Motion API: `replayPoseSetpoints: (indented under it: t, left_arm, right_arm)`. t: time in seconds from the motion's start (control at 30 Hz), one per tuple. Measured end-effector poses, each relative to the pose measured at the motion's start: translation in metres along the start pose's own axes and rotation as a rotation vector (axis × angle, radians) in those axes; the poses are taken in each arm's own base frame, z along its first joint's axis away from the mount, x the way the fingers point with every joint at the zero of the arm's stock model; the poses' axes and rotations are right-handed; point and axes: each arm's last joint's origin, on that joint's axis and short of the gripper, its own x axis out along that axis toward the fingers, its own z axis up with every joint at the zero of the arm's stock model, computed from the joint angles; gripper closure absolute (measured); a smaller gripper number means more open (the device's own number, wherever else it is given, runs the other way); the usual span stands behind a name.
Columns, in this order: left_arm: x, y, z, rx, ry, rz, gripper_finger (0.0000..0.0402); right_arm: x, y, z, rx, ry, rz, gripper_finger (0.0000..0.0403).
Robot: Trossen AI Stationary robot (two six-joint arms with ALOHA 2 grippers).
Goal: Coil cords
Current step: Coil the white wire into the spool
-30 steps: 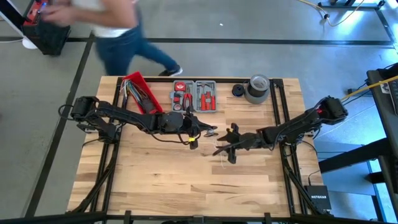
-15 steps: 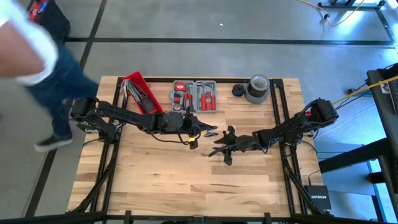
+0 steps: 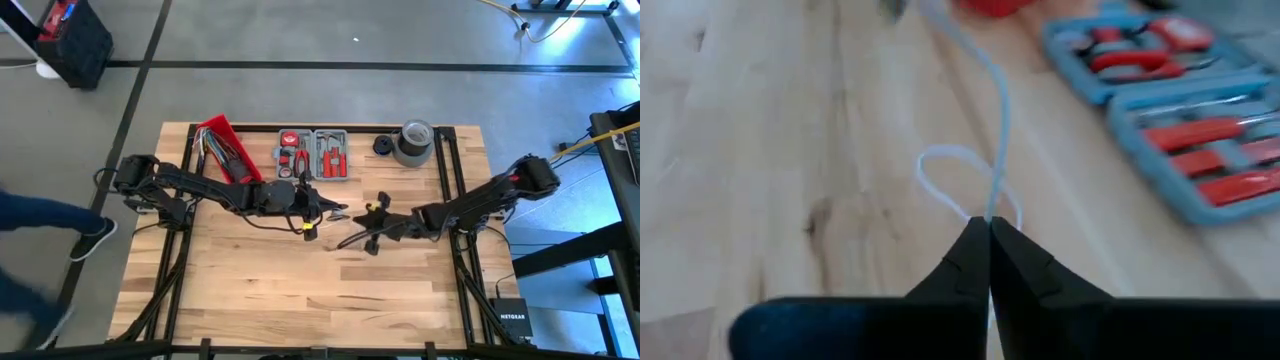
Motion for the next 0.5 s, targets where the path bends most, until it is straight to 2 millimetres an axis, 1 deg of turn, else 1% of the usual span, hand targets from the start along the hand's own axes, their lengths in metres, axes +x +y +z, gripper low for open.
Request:
replayPoseSetpoints:
  t: [0.13,0.27,0.37,0.5]
  left_arm:
    - [0.000,0.000,0.000,0.004,-0.001,0.000,0.0402]
    - [0.000,0.000,0.000,0.004,0.000,0.001,0.0402]
    - [0.000,0.000,0.000,0.004,0.000,0.001,0.0402]
    - [0.000,0.001,0.000,0.003,-0.001,0.002,0.0402]
  right_arm:
    - [-0.022,-0.009,0.017,0.059,-0.077,-0.012,0.0393]
    - [-0.040,-0.013,0.036,0.131,-0.201,0.046,0.0399]
    - [-0.044,-0.011,0.047,0.159,-0.294,0.127,0.0398]
    - [-0.040,-0.005,0.053,0.166,-0.373,0.206,0.0399]
